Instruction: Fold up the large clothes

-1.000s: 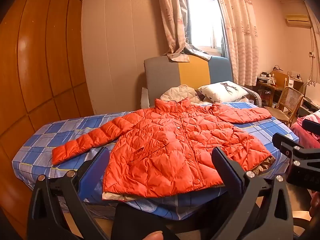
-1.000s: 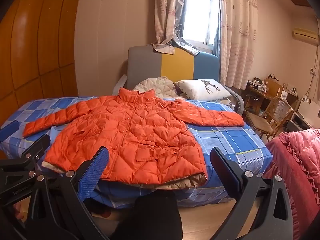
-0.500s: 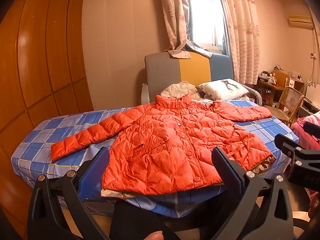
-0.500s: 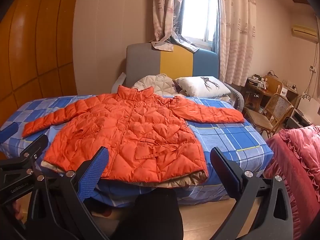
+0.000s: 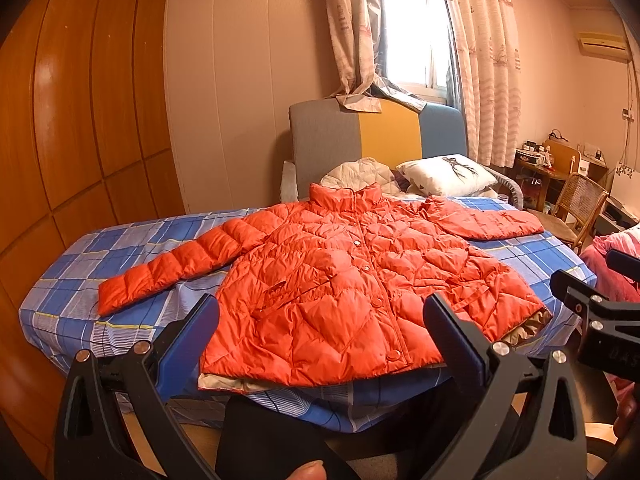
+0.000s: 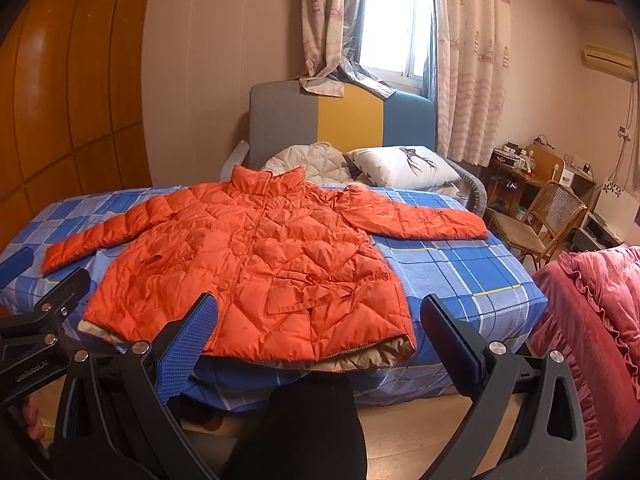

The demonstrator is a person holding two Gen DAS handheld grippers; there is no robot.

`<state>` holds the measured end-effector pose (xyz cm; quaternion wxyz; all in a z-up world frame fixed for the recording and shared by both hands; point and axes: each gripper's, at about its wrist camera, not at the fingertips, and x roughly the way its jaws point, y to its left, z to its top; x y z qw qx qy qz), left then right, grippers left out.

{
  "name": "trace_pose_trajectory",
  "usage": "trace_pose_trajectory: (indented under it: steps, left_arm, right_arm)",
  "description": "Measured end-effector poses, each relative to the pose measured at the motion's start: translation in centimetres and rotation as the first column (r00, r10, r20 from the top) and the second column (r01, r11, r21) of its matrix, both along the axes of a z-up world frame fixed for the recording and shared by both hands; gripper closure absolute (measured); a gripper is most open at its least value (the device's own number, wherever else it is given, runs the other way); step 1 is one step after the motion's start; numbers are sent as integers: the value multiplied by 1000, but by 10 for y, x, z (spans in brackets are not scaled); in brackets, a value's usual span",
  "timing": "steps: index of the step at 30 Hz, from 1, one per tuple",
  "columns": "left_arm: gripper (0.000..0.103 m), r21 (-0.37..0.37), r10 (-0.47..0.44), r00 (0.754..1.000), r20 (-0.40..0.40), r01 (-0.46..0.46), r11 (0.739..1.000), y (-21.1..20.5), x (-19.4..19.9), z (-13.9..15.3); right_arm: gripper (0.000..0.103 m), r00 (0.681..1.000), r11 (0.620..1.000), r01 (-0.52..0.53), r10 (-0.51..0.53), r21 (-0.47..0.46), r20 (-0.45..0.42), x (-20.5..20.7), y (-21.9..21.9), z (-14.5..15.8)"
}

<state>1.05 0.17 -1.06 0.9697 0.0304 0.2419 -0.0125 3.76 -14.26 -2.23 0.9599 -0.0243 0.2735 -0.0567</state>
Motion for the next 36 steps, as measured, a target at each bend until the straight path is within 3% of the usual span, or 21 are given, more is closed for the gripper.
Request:
trace_pose_trajectory:
  steps: [36]
  left_arm:
    - [2,-36,20,999,-38,-22,999,10,11,-7]
  right_arm:
    - [3,999,1000,7,-6,21,-34,6,-4,-10]
